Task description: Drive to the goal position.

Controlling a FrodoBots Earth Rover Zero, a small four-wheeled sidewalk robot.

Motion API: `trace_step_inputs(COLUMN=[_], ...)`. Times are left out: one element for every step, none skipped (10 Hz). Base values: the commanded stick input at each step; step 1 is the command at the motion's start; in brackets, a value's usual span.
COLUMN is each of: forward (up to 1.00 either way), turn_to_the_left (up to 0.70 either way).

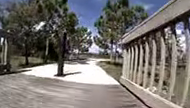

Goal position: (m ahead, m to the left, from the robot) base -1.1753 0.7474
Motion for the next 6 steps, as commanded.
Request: trace_step_inputs(forward=[0.85, 0.85, 0.85, 0.85, 0.85, 0.85], turn_to_the_left=[0.00, 0.00, 0.00, 0.00, 0.00, 0.00])
